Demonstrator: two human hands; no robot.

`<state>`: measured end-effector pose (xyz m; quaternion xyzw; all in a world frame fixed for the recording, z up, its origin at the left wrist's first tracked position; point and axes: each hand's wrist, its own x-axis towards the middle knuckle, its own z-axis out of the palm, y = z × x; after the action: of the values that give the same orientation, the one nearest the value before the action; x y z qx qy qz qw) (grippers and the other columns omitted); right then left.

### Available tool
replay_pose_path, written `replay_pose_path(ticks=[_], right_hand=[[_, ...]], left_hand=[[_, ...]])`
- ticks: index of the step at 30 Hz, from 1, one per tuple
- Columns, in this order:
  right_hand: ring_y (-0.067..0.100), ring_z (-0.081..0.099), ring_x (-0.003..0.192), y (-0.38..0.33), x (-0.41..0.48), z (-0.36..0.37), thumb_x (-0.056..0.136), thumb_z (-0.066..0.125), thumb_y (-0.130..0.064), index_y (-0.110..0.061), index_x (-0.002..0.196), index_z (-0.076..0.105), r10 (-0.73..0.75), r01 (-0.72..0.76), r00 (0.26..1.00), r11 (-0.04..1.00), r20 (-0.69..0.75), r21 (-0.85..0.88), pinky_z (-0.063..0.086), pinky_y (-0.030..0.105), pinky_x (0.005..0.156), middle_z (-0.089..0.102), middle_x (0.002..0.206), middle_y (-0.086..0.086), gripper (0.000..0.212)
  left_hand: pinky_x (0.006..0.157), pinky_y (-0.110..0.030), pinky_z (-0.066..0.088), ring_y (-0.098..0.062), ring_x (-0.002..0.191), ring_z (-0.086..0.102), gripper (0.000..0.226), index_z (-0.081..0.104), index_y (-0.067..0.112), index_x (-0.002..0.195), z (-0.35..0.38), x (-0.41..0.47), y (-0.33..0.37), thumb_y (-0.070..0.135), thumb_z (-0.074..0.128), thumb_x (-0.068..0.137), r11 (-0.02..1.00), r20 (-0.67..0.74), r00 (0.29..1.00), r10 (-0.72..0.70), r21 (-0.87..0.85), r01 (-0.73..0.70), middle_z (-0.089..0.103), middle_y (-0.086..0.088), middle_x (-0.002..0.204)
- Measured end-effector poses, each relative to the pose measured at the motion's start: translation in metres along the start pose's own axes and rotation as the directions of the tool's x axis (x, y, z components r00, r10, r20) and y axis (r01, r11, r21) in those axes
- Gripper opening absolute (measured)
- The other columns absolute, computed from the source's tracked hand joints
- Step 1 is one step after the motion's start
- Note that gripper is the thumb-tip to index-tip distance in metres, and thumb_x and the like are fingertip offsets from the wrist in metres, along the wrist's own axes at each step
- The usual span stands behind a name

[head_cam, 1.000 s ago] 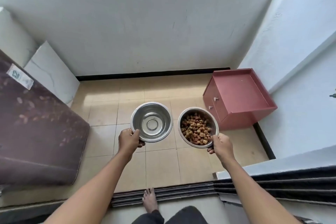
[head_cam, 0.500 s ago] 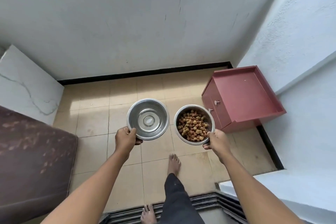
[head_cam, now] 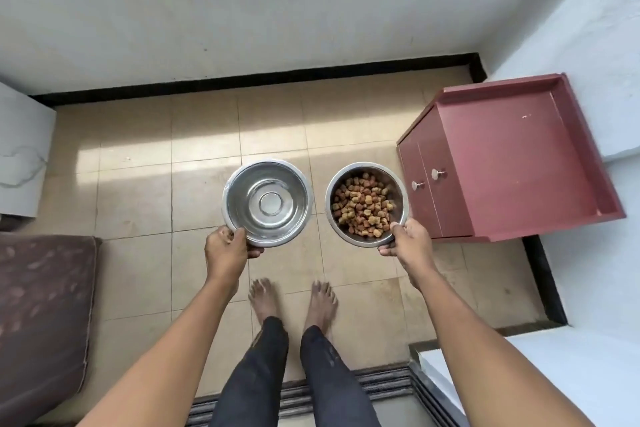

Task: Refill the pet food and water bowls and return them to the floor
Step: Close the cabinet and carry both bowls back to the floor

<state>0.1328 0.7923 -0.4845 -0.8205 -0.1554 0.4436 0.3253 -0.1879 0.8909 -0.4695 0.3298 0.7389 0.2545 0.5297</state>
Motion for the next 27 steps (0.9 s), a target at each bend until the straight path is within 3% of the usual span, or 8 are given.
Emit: replay_pose_path(ticks=[4,10,18,23,27], right_hand=[[0.019,0.069,0.047,0.036,0.076,0.038,0.111,0.049,-0.012,-0.012,0.093,0.059,0.042,-0.041,0.999,0.999,-0.022,0.030,0.060,0.026,0.048,0.068,0.080,0.020,0.020],[0.012,0.067,0.045,0.094,0.184,0.102,0.111,0.047,-0.010,-0.005,0.114,0.061,0.072,-0.069,0.997,0.993,-0.036,0.095,0.059,0.022,0.048,0.067,0.089,0.022,0.015],[0.012,0.070,0.052,0.167,0.319,0.180,0.112,0.049,-0.012,-0.004,0.127,0.062,0.107,-0.103,0.994,0.987,-0.029,0.124,0.060,0.022,0.051,0.071,0.114,0.028,0.021],[0.015,0.070,0.051,0.196,0.381,0.216,0.112,0.048,-0.012,-0.006,0.123,0.063,0.106,-0.102,0.994,0.988,-0.033,0.119,0.061,0.023,0.051,0.072,0.112,0.030,0.019],[0.012,0.070,0.047,0.206,0.417,0.236,0.112,0.048,-0.010,-0.007,0.120,0.061,0.091,-0.085,0.995,0.989,-0.045,0.118,0.060,0.022,0.049,0.072,0.105,0.028,0.016]], left_hand=[[0.046,-0.022,0.057,-0.015,0.043,0.068,0.014,0.062,-0.006,0.099,0.031,0.067,-0.038,0.001,0.050,0.100,1.000,-0.009,1.000,-0.010,0.013,0.011,0.064,-0.022,0.069],[0.045,-0.024,0.055,-0.015,0.041,0.067,0.024,0.057,0.004,0.076,0.078,0.174,-0.105,0.000,0.051,0.099,0.999,-0.037,0.999,-0.035,0.006,0.035,0.064,-0.013,0.057],[0.051,-0.025,0.059,-0.017,0.045,0.069,0.010,0.060,0.001,0.093,0.138,0.304,-0.188,0.000,0.051,0.098,0.996,-0.054,0.995,-0.082,-0.051,0.079,0.063,-0.019,0.070],[0.051,-0.028,0.058,-0.019,0.045,0.069,0.024,0.052,0.009,0.077,0.168,0.363,-0.223,-0.001,0.049,0.098,0.995,-0.057,0.996,-0.073,-0.069,0.069,0.062,-0.019,0.067],[0.048,-0.025,0.057,-0.018,0.043,0.067,0.011,0.057,0.003,0.092,0.185,0.400,-0.244,-0.001,0.049,0.099,0.996,-0.048,0.997,-0.066,-0.066,0.063,0.061,-0.021,0.069]])
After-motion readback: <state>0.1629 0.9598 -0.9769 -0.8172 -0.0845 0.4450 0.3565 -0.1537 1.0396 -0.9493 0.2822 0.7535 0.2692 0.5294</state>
